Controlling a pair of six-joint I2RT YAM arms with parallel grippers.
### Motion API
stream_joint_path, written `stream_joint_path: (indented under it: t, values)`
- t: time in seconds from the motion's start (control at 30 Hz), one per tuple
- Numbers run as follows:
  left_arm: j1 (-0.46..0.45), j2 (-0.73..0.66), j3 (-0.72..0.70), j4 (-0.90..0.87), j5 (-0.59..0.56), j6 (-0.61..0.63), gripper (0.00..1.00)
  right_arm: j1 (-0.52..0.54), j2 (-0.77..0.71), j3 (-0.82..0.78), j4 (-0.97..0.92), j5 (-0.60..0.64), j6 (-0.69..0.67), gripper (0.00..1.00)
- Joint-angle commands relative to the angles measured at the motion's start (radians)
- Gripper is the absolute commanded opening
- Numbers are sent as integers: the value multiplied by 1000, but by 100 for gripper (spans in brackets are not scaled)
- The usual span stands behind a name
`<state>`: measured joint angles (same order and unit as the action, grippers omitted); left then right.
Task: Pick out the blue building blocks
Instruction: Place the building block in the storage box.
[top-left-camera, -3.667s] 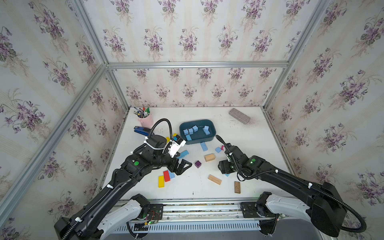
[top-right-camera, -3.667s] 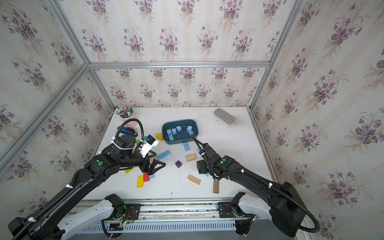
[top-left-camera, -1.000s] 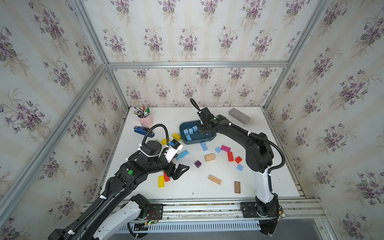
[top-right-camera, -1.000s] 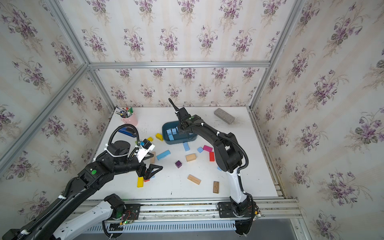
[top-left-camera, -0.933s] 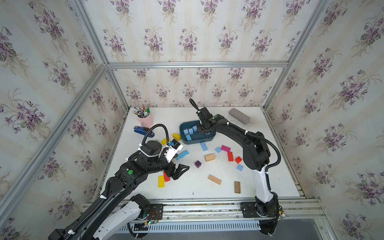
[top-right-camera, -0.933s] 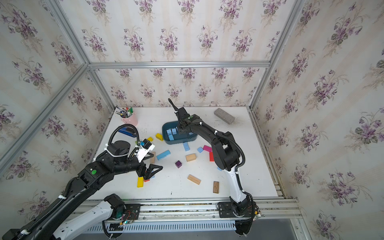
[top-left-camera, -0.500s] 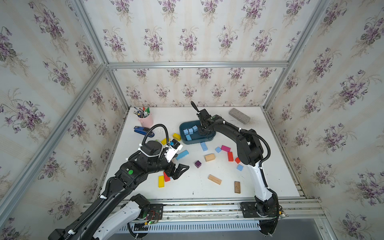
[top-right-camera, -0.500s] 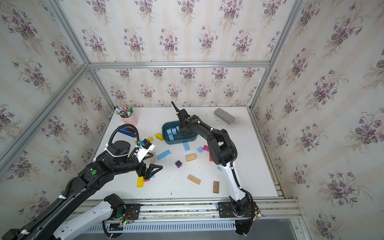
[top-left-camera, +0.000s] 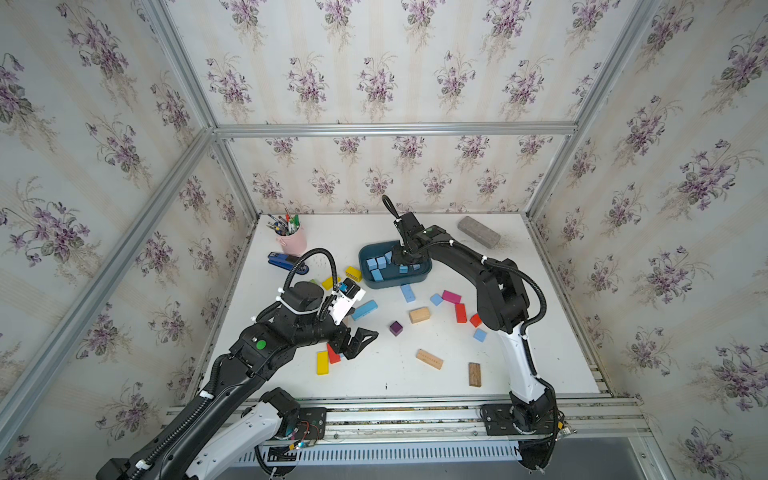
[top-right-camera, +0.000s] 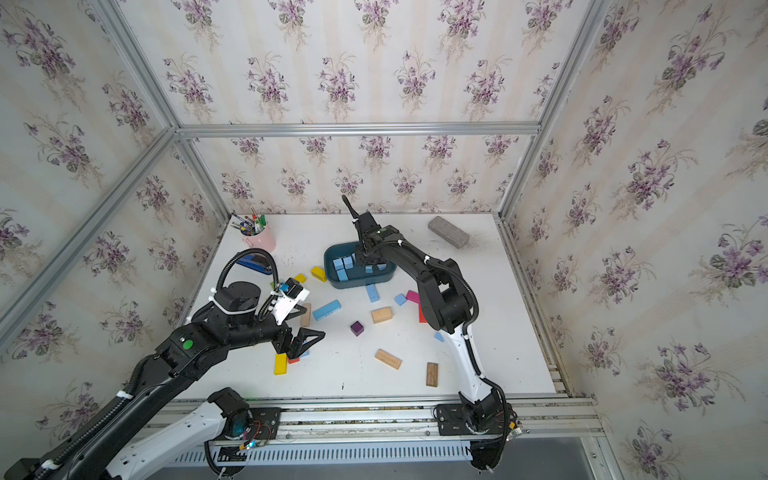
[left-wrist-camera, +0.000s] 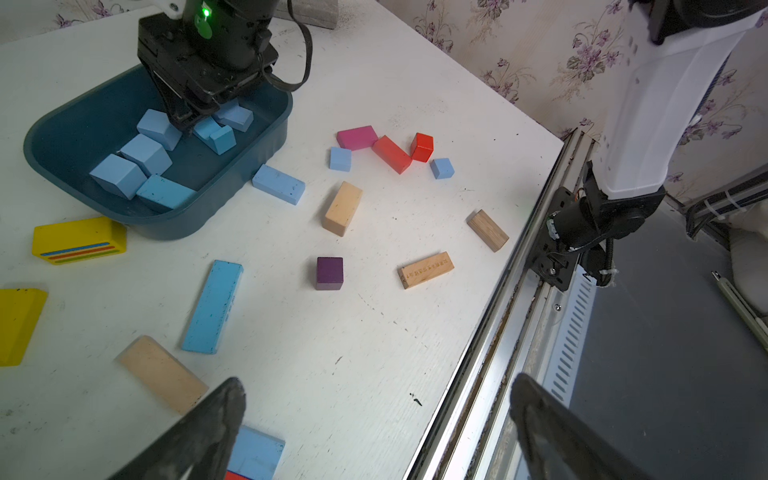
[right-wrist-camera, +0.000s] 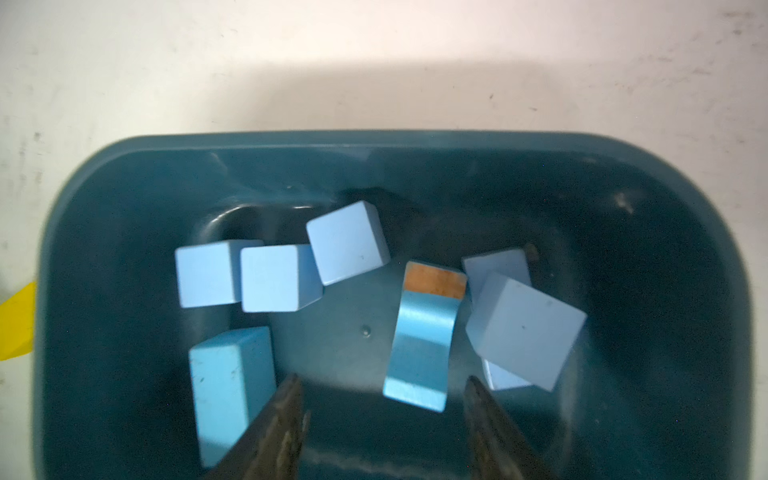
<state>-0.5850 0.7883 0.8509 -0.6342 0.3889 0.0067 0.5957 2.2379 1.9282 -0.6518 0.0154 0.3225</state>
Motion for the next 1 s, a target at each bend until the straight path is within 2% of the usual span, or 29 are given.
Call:
stream_joint_path:
  t: [0.0, 0.17, 0.4, 0.53, 0.77, 0.97]
  values:
    - [0, -2, -2, 16, -12, 17, 99, -1, -99, -51, 34, -30, 3, 64]
    - [-1, -3, -2, 14, -15, 20, 99, -1, -302, -253, 99, -7, -8, 74]
    - [0, -3, 0, 14, -6, 22, 99, -1, -585, -576, 166, 33, -12, 78]
    - [-1, 2, -1, 14, -7, 24, 99, -1, -693, -721, 194, 22, 0, 80]
    - [-1, -3, -2, 14, -28, 24, 99, 13, -755, -863, 252, 35, 37, 82]
    - [-1, 0, -1, 14, -27, 25, 99, 80, -693, -868, 277, 97, 42, 82]
